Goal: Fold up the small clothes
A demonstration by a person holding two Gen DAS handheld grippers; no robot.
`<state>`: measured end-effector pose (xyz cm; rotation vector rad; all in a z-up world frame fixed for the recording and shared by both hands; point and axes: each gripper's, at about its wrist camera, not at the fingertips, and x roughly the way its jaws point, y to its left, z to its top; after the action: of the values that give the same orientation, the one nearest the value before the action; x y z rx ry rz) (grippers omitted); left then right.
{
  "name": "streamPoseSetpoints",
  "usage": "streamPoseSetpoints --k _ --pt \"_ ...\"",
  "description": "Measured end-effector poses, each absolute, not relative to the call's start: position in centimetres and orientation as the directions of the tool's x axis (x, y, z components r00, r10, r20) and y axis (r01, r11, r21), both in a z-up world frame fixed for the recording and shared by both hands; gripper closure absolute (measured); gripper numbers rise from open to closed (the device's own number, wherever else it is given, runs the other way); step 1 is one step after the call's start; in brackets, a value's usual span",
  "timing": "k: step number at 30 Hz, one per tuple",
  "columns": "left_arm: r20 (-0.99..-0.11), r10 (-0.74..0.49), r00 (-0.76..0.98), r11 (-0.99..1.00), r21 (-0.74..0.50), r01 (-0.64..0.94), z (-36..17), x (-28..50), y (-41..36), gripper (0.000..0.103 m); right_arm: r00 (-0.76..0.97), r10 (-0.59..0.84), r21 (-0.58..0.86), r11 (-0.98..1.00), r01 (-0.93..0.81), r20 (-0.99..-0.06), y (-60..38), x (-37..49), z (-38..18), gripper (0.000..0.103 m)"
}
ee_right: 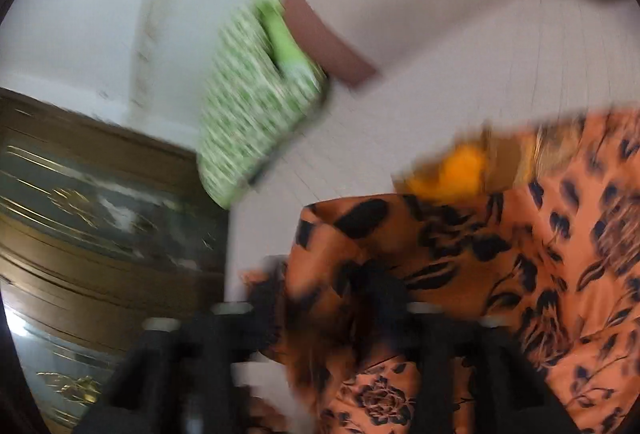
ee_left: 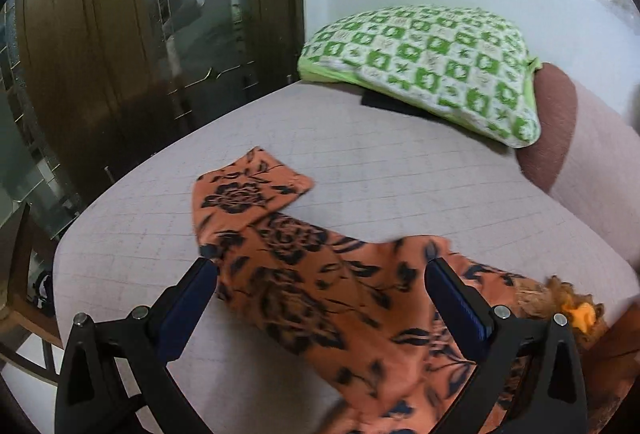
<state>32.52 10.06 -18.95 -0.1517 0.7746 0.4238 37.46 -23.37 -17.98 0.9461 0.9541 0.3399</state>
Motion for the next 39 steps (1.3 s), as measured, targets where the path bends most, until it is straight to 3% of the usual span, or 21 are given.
streamPoseSetpoints --k 4,6,11,14,17,21,23,26,28,36,39 --pt "-0.723 0.321 0.612 0.907 0.050 -0.417 -19.6 33.1 11.0 0.000 0.438 0.677 0.791 0.592 0.153 -0.592 -18.9 38.9 -23.9 0.024" --pt "-0.721 0.322 0.614 0.909 0.055 -0.412 -19.6 32.9 11.2 0.000 0.374 0.733 0.809 0.580 0.093 -0.568 -16.6 40.0 -25.0 0.024" --pt "-0.729 0.290 0.619 0.914 0.021 -0.404 -19.4 32.8 11.9 0.000 0.466 0.754 0.815 0.568 -0.111 -0.462 -17.7 38.2 -21.4 0.024" --pt "-0.753 0.224 0.619 0.934 -0.014 -0.356 -19.8 33.1 11.1 0.000 0.537 0.663 0.758 0.649 -0.065 -0.522 -20.2 37.3 -20.9 0.024" --pt "-0.793 0.076 0.604 0.964 -0.096 -0.247 -20.7 33.7 9.7 0.000 0.549 0.640 0.760 0.650 -0.013 -0.538 -22.4 36.4 -22.5 0.024" --pt "-0.820 0.015 0.572 0.958 -0.152 -0.243 -21.7 34.2 9.2 0.000 0.501 0.759 0.894 0.442 0.074 -0.417 -24.7 35.4 -25.7 0.024" --pt "-0.822 -0.010 0.569 0.961 -0.166 -0.223 -22.0 34.3 8.6 0.001 0.452 0.793 0.907 0.411 0.096 -0.408 -23.2 35.3 -26.6 0.024" --pt "-0.833 -0.117 0.541 0.964 -0.226 -0.139 -22.7 34.6 7.4 0.018 0.446 0.795 0.905 0.416 0.094 -0.412 -21.5 35.3 -27.4 0.024" --pt "-0.848 -0.194 0.493 0.961 -0.265 -0.079 -23.9 35.1 6.1 0.040 0.482 0.792 0.923 0.371 0.108 -0.375 -22.2 34.9 -28.0 0.024" --pt "-0.890 -0.255 0.377 0.966 -0.248 0.068 -26.7 36.4 0.7 0.044 0.681 0.707 0.978 0.196 0.072 -0.192 -29.0 30.9 -29.0 0.025" --pt "-0.900 -0.231 0.368 0.973 -0.204 0.111 -27.5 36.3 -0.6 0.044 0.706 0.686 0.982 0.165 0.088 -0.178 -29.7 30.2 -30.4 0.025"
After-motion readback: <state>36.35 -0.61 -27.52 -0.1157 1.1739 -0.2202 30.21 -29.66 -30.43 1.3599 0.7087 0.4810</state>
